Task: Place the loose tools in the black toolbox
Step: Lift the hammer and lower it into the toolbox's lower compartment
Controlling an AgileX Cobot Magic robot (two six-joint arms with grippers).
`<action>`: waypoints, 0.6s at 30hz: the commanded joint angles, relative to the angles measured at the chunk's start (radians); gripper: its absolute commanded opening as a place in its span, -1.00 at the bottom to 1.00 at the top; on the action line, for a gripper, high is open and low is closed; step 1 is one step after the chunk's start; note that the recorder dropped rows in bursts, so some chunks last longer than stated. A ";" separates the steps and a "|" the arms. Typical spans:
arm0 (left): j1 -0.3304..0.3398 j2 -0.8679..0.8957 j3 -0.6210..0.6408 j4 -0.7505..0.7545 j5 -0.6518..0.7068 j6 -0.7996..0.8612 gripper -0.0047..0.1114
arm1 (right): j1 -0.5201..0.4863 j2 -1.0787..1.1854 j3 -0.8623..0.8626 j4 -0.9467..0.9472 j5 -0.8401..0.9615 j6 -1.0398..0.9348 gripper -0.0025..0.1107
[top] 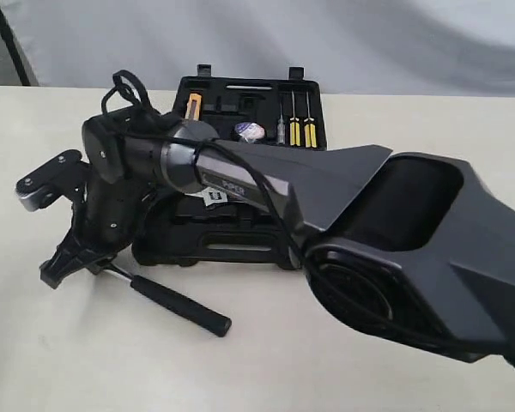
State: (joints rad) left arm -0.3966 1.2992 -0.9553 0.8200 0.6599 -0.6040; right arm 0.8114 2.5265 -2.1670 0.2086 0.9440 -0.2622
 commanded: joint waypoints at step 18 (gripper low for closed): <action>0.003 -0.008 0.009 -0.014 -0.017 -0.010 -0.89 | -0.268 -0.207 -0.005 -0.063 0.277 -0.480 -0.96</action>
State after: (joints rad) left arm -0.3966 1.2992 -0.9553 0.8200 0.6599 -0.6040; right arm 0.5564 2.3170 -2.1649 0.1095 1.2245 -0.6340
